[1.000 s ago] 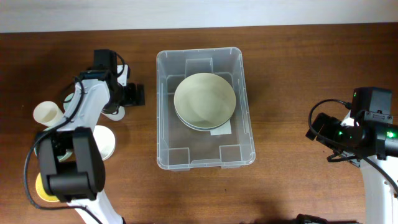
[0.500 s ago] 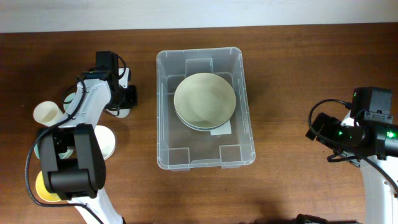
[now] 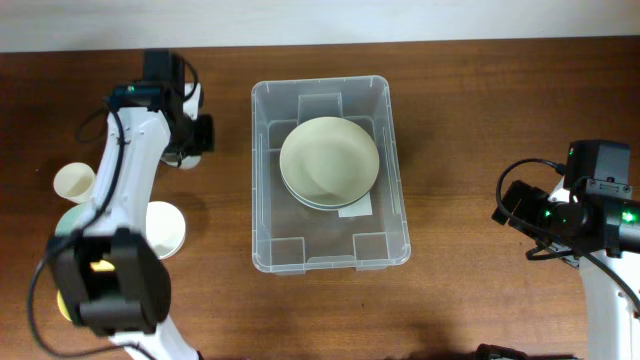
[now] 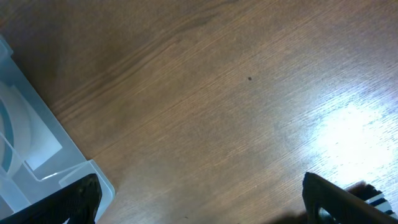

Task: Pack container
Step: 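Grasp the mint-green cup with the left gripper and lift it, then place the mint-green cup into the bin beside the bowls and release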

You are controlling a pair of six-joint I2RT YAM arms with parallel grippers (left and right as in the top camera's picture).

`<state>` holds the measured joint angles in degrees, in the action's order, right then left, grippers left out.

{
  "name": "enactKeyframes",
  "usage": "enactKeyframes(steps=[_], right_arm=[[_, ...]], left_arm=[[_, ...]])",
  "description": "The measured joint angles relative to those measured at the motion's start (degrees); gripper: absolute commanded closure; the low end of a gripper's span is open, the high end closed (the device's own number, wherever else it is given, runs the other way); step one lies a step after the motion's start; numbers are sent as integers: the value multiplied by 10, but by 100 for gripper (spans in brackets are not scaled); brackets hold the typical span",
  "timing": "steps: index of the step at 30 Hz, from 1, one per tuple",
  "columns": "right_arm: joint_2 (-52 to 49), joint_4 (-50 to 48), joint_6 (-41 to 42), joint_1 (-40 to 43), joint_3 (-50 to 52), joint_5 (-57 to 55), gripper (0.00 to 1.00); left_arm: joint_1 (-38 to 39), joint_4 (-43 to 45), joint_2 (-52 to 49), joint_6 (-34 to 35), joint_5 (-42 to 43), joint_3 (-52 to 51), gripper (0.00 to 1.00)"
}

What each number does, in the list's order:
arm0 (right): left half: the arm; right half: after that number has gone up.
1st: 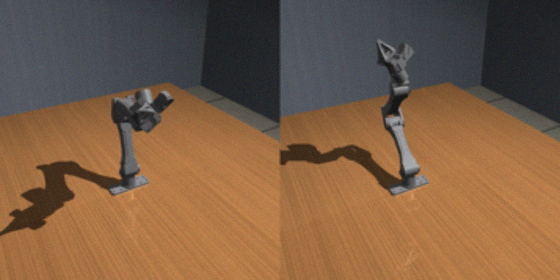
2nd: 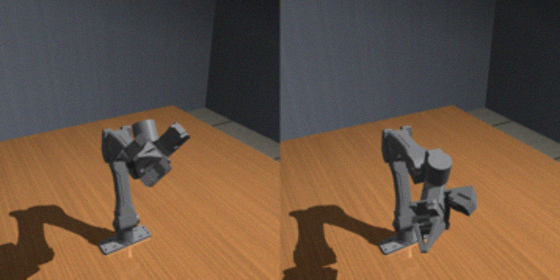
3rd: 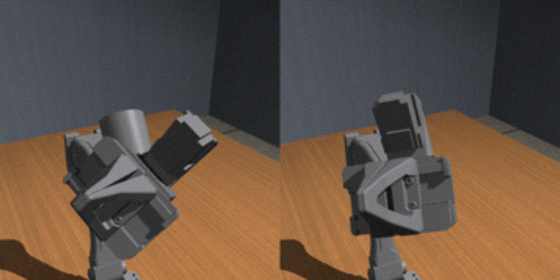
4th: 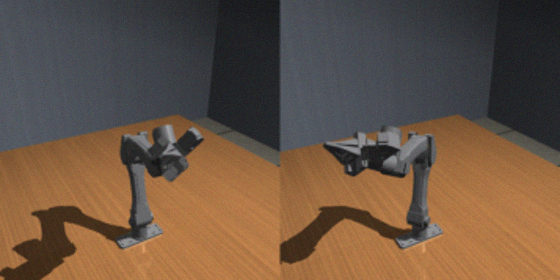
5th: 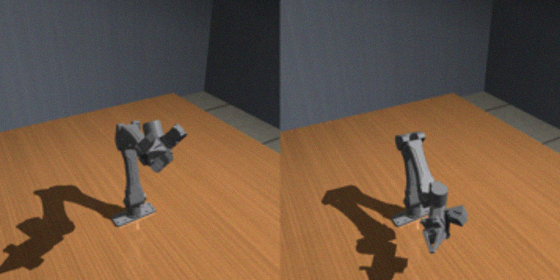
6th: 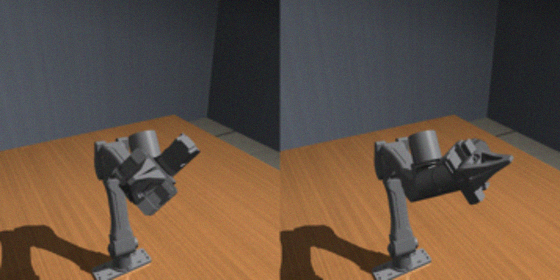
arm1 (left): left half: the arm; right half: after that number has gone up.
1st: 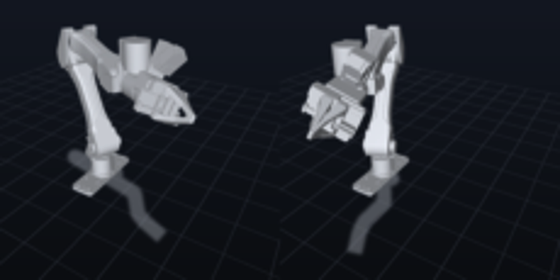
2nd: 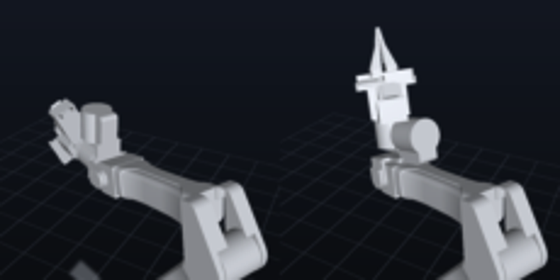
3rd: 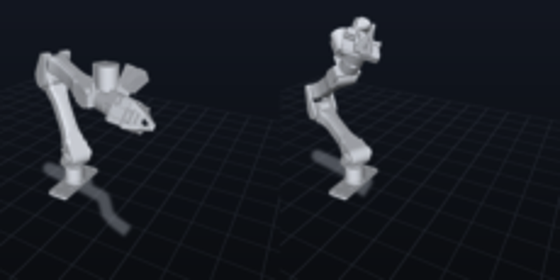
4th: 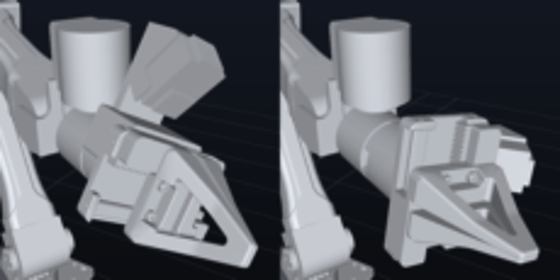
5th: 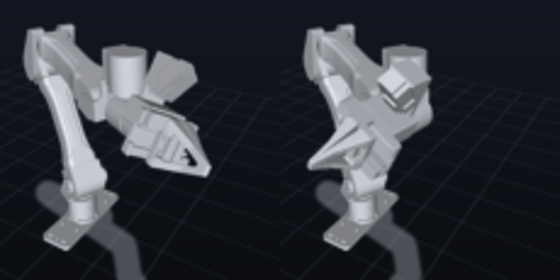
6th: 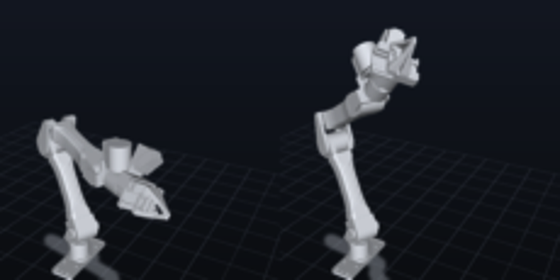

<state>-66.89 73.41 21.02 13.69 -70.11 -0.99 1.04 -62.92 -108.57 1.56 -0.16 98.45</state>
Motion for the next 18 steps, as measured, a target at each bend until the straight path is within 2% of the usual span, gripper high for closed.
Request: enactKeyframes(steps=[4, 8, 15, 18], right_arm=[[0, 0, 0, 0, 0, 0, 1], [0, 0, 0, 0, 0, 0, 1], [0, 0, 0, 0, 0, 0, 1], [0, 0, 0, 0, 0, 0, 1]], left_arm=[[75, -61, 85, 0, -3, 85, 100], [188, -79, 142, 0, 16, 105, 100], [379, -106, 95, 0, 55, 105, 100], [424, -113, 59, 0, 60, 105, 99]])
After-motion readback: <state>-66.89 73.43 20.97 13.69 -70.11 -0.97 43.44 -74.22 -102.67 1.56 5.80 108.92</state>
